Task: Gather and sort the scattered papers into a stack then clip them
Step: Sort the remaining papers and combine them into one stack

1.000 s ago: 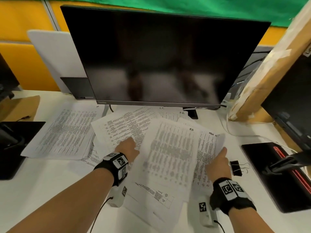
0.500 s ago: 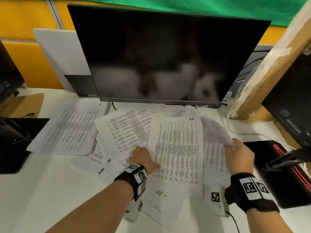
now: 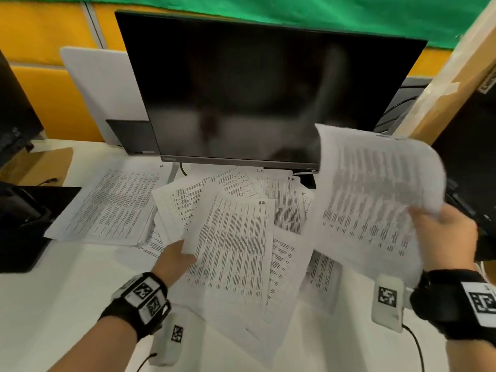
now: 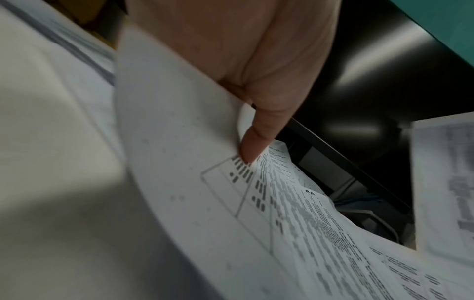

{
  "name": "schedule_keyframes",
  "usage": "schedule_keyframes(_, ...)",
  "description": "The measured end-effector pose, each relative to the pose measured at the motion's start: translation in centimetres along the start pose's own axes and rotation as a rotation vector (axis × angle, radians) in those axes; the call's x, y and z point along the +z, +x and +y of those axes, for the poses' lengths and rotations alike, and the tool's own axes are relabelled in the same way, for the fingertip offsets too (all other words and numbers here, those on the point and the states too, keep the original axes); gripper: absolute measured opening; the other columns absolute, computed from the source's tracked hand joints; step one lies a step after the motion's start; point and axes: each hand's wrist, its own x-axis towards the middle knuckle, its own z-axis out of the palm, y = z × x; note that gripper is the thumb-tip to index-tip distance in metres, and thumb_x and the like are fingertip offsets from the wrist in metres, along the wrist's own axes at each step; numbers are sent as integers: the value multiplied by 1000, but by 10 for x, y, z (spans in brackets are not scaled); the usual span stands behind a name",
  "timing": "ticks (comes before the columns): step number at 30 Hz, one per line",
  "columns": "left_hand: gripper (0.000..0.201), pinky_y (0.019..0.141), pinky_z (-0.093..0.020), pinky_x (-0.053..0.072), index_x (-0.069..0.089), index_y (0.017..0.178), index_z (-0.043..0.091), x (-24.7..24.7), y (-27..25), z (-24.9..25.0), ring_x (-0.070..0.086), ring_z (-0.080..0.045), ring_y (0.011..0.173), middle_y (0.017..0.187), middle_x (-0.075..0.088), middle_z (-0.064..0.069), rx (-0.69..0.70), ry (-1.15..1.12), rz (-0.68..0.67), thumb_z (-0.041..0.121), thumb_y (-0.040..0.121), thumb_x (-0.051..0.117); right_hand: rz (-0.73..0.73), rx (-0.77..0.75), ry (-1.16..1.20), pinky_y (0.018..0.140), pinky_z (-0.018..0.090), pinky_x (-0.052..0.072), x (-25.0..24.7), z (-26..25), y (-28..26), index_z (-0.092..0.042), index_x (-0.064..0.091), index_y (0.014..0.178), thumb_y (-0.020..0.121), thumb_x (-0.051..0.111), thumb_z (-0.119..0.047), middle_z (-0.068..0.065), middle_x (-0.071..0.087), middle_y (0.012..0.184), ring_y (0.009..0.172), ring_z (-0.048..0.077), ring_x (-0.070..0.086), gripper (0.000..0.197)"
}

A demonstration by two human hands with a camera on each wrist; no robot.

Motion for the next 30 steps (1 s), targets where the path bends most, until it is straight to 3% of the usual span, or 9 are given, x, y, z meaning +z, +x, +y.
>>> schedule_keyframes(3, 24, 66, -27, 49, 63, 106, -3, -3, -8, -8, 63, -32, 89, 97, 67, -20, -54, -94, -23, -2, 84, 55, 52, -7, 44, 82, 60, 51, -9, -1, 5, -1, 62, 96, 87, 55, -28, 28, 64, 94, 89, 47, 61, 30)
schedule_keyframes(6, 28, 77, -36, 51, 62, 106, -3, -2, -12, -12, 63, -38, 97, 105, 67, -25, -116, -142, -44, 0, 78, 58, -16, 24, 191, 72, 41, 54, -6, -3, 0, -17, 65, 103, 87, 59, -32, 4, 68, 89, 82, 24, 64, 23)
schedule_keyframes(9, 44, 79, -39, 52, 64, 105, -2, 1, -13, -13, 65, -38, 93, 107, 67, -27, -142, -240, -89, 10, 63, 61, -229, 69, 164, 70, 34, 47, 25, 2, -14, -10, 66, 96, 87, 61, -17, 13, 66, 89, 81, 28, 61, 12)
schedule_keyframes(13, 38, 89, -41, 51, 61, 119, 3, 10, -13, -8, 64, -33, 102, 113, 68, -18, -188, -339, -99, 25, 88, 62, -479, 181, 57, 70, 32, 48, 80, 28, -38, -8, 64, 90, 88, 60, -10, 20, 68, 96, 79, 28, 62, 5)
schedule_keyframes(15, 45, 93, -45, 50, 61, 119, 5, 13, -12, -5, 65, -33, 103, 111, 69, -15, -204, -337, -121, 33, 85, 66, -569, 206, -14, 83, 37, 49, 104, 44, -47, -4, 64, 104, 89, 60, -10, 19, 67, 104, 92, 30, 62, 17)
schedule_keyframes(20, 45, 56, -28, 56, 66, 112, 4, 24, -19, 6, 72, -20, 76, 87, 76, -8, -196, -403, -236, 15, 70, 80, -647, 147, -4, 83, 31, 45, 133, 49, -58, -5, 59, 121, 89, 57, -4, 11, 65, 113, 93, 22, 58, 32)
schedule_keyframes(23, 72, 83, -38, 55, 62, 119, 4, 38, -23, 12, 67, -26, 97, 109, 72, -13, -180, -361, -307, 21, 55, 89, -698, 54, -82, 88, 32, 47, 151, 49, -65, -8, 55, 125, 90, 60, -16, 9, 63, 119, 101, 24, 59, 37)
schedule_keyframes(26, 47, 87, -33, 47, 56, 123, -1, 47, -25, 17, 59, -24, 93, 119, 64, -18, -122, -268, -184, 5, 79, 71, -590, -62, -205, 90, 36, 48, 165, 50, -62, -2, 57, 120, 95, 49, -30, 15, 63, 115, 109, 33, 59, 38)
schedule_keyframes(30, 36, 87, -36, 49, 58, 116, -4, 21, -20, 7, 60, -27, 93, 104, 66, -15, -91, -181, 4, 6, 82, 66, -634, -192, -377, 94, 38, 47, 170, 47, -56, -9, 57, 121, 91, 53, -25, 8, 62, 116, 111, 31, 57, 34)
